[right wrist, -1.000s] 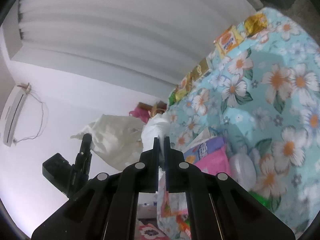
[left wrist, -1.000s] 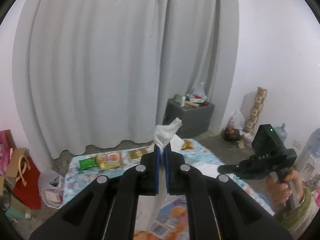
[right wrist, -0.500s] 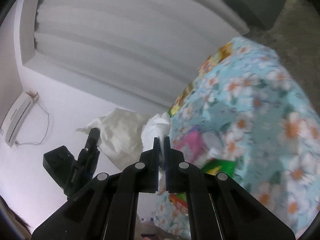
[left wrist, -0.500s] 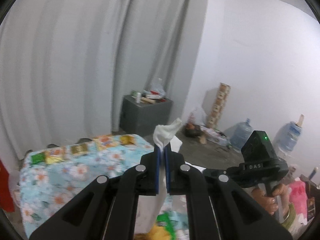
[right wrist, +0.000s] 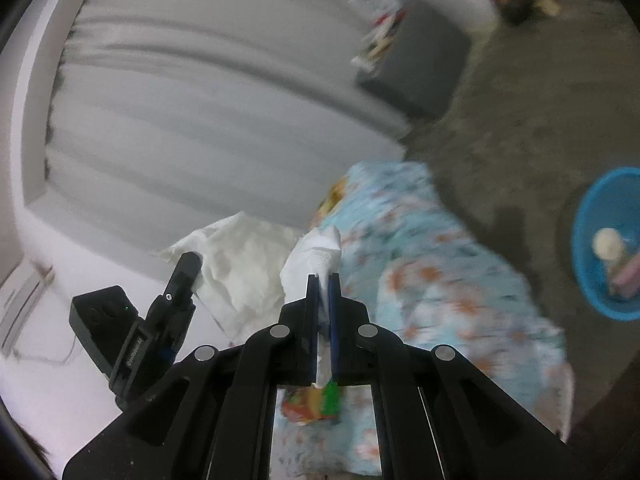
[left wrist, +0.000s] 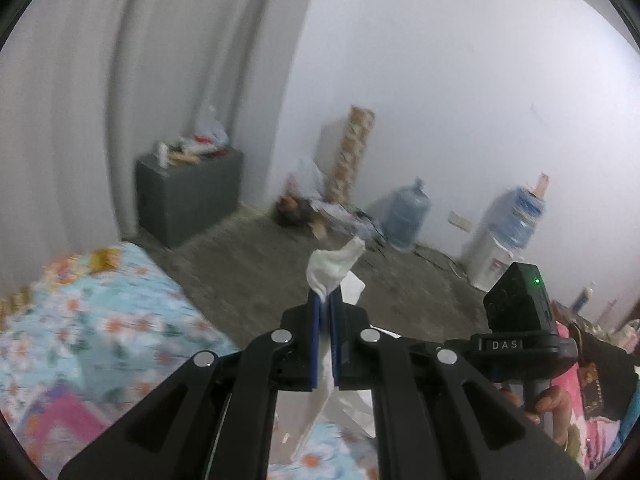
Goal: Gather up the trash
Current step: 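Carry the white tissue over the blue wastebasket and open the left gripper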
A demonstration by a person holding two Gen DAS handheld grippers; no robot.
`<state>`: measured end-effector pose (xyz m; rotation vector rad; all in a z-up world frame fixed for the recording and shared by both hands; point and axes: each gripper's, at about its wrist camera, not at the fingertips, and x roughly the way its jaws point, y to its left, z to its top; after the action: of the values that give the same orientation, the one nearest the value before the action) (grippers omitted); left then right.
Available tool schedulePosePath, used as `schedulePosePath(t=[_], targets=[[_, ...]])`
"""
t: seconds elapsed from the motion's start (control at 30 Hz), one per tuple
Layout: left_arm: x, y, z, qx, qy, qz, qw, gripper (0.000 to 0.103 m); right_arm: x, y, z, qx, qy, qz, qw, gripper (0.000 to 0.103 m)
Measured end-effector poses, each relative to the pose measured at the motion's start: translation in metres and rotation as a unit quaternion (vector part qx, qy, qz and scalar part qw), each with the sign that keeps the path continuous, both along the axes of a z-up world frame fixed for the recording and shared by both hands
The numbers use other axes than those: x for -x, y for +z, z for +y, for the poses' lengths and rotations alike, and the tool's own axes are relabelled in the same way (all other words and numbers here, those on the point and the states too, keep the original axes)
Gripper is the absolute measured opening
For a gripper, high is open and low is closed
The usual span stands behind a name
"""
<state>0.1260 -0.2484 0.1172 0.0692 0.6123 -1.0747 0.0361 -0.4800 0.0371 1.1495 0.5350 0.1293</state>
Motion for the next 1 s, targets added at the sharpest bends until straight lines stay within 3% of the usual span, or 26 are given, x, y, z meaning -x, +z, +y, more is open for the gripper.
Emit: schedulePosePath(t=[0.2,0.33,0.73,0.8,0.87,0.93,1.0], targets=[[0.005,-0.041,-0.085,-0.054,-0.043,0.033,0.9971,0.004,0.037,-0.03,-0.042,0.011,-0.07,0.055,0.996,0.003],[0.006,-0.075,-0.128,-0.088,-0.061,0.053,0.9929,0.004,0.053,-0.063,-0.064,0.017,-0.114,0.115,0.987,0.004],[0.004,-0.172,-0.233,-0.19,-0.109,0.107,0.9697,0.005,0.067,-0.154,-0.12,-0.026,-0.191,0.212,0.958,0.007],[0.002,-0.19,-0.247,-0.21,-0.116,0.118,0.9636,0.009,0.07,-0.168,-0.13,-0.031,-0.203,0.22,0.954,0.009],[0.0,-0.208,-0.26,-0.229,-0.116,0.13,0.9579,0.033,0.069,-0.186,-0.137,-0.035,-0.214,0.233,0.948,0.024],[-0.003,-0.222,-0.266,-0.239,-0.103,0.132,0.9565,0.043,0.067,-0.206,-0.144,-0.044,-0.225,0.256,0.939,0.034],[-0.007,-0.229,-0.267,-0.243,-0.092,0.143,0.955,0.051,0.067,-0.225,-0.147,-0.054,-0.231,0.281,0.93,0.036]])
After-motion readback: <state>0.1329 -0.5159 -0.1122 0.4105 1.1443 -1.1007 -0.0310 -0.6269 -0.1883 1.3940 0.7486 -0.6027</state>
